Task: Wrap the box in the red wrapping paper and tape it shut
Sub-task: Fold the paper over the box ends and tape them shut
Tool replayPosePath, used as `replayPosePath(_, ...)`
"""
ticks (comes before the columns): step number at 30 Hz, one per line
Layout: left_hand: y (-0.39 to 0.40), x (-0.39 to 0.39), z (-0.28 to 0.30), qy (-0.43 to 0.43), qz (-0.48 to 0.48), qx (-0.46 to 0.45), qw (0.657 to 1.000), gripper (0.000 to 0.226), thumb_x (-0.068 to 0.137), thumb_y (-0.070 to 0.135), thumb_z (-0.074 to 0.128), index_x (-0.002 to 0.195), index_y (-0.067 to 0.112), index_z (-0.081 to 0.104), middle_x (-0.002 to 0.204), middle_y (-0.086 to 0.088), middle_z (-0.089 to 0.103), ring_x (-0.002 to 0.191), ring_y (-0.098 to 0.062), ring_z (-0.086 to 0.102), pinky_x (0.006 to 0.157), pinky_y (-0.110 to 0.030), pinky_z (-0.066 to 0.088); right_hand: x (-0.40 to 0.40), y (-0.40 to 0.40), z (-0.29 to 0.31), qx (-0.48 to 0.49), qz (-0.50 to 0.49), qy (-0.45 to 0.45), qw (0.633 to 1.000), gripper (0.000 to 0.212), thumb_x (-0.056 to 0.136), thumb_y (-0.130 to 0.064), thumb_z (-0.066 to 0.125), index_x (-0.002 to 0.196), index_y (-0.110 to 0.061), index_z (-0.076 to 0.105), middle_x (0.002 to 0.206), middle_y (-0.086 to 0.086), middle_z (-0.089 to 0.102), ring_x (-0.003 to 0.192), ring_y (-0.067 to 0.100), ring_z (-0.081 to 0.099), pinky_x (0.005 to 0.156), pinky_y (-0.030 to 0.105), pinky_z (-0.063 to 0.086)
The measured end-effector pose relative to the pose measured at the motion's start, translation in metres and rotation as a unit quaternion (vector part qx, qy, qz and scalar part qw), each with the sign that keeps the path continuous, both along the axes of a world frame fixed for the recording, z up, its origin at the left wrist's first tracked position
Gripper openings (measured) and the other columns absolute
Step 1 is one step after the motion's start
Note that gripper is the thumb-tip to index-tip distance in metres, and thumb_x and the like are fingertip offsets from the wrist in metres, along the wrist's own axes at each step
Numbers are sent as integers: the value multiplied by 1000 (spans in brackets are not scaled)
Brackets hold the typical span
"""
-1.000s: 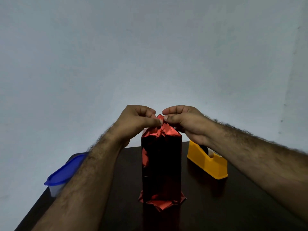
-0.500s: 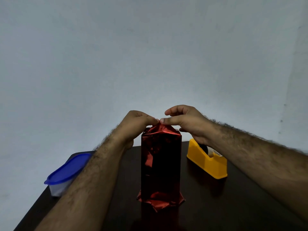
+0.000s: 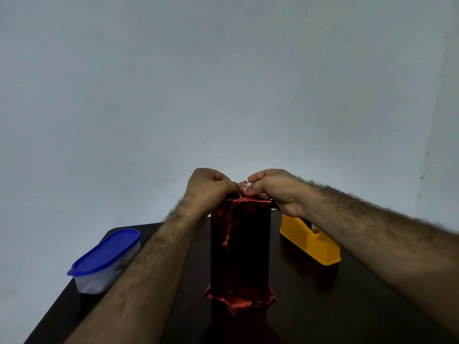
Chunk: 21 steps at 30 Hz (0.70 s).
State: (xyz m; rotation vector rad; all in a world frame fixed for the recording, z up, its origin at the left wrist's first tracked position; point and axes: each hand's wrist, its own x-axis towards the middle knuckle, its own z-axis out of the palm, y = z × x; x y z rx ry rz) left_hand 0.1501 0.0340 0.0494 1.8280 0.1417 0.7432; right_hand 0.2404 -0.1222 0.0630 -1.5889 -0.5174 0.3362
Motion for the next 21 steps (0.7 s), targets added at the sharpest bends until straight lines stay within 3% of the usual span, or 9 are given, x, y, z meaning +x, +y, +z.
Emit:
replayPosePath(3, 0, 0, 1, -3, 20, -5, 1000, 13, 71, 2, 86, 79, 10, 79, 77, -7, 76, 68, -19, 73, 62, -28, 59, 2, 2, -2, 22, 0, 11, 1000, 46, 77, 14, 79, 119, 2, 66, 90, 12, 78, 79, 22, 75, 75, 35, 62)
replayPosePath(7, 1, 2, 1, 36, 3, -68, 997, 39, 75, 0, 85, 109, 13, 74, 104, -6, 71, 83, -14, 71, 59, -23, 54, 3, 3, -4, 33, -11, 7, 999, 48, 73, 17, 78, 118, 3, 67, 96, 17, 76, 83, 26, 74, 80, 38, 62)
replayPosePath(12, 6, 7, 2, 86, -33, -174, 980, 53, 73, 5, 84, 122, 15, 66, 109, -13, 73, 84, -25, 72, 57, -28, 53, 2, 6, -6, 36, -15, 1, 999, 49, 73, 18, 77, 118, 3, 66, 105, 24, 76, 85, 27, 74, 85, 40, 61)
replayPosePath(15, 6, 3, 5, 117, -61, -193, 972, 49, 75, 0, 81, 119, 13, 63, 106, -14, 72, 77, -27, 73, 55, -29, 55, 4, 5, -6, 31, -8, -7, 999, 50, 74, 18, 76, 121, 1, 65, 117, 24, 74, 92, 29, 74, 93, 43, 59)
replayPosePath(18, 6, 1, 6, 174, -105, -201, 958, 14, 77, 3, 74, 90, 7, 70, 83, -13, 72, 61, -27, 68, 61, -33, 55, 4, 4, -3, 32, 9, -3, 999, 52, 76, 19, 76, 120, -3, 63, 121, 19, 72, 111, 32, 73, 101, 46, 58)
replayPosePath(21, 10, 2, 5, 173, -100, -184, 963, 27, 65, 9, 80, 91, 9, 73, 90, -12, 74, 69, -28, 70, 73, -37, 56, 4, 4, 0, 30, 24, 3, 999, 54, 77, 21, 75, 122, -6, 62, 119, 15, 70, 112, 31, 72, 98, 44, 59)
